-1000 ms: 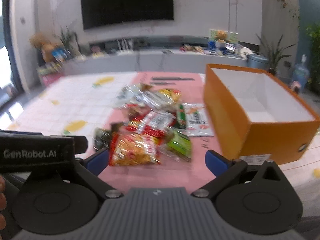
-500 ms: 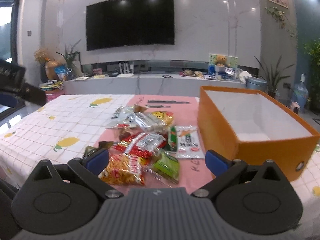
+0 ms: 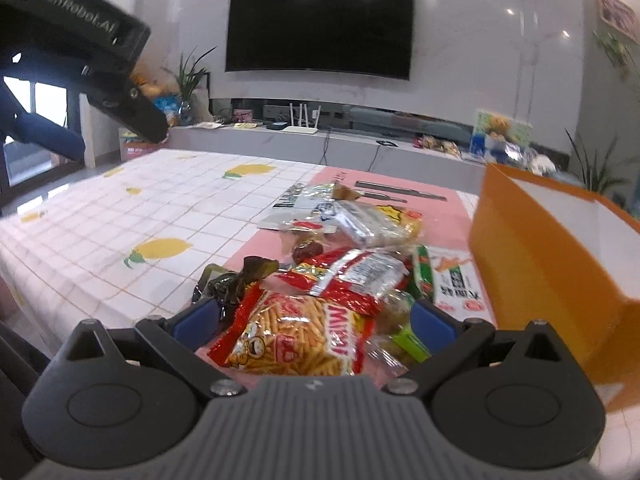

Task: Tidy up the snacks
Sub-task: 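Reach the right tool to the red-yellow Mimi bag and grasp it, then grasp the dark green snack bag with the left tool while right lifts Mimi bag, then carry the Mimi bag and dark green bag over the orange box with both tools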

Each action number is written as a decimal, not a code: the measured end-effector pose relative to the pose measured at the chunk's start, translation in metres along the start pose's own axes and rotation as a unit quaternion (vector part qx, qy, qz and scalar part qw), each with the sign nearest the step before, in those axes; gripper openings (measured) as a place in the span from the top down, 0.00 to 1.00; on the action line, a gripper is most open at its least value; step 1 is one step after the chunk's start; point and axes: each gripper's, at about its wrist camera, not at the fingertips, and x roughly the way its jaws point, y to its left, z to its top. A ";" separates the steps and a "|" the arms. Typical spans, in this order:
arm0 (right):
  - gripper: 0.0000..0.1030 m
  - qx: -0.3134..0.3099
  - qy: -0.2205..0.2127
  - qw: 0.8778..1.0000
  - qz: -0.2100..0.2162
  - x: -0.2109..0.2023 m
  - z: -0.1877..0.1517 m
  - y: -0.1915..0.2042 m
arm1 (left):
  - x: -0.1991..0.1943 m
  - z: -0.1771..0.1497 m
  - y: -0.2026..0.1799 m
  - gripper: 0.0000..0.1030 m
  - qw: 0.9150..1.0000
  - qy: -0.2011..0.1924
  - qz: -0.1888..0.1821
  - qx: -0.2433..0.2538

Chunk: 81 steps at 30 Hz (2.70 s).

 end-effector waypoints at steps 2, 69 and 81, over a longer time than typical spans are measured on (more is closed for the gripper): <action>0.09 0.011 0.015 1.000 0.004 0.011 -0.001 -0.001 | 0.003 -0.002 0.003 0.07 1.000 0.005 0.000 -0.004; 0.45 0.128 -0.011 0.991 -0.024 -0.022 0.033 -0.071 | 0.109 -0.033 -0.042 0.06 0.988 0.148 0.009 0.045; 0.45 0.123 -0.014 0.992 -0.030 -0.025 0.033 -0.070 | 0.107 -0.034 -0.043 0.55 0.985 0.163 -0.035 0.038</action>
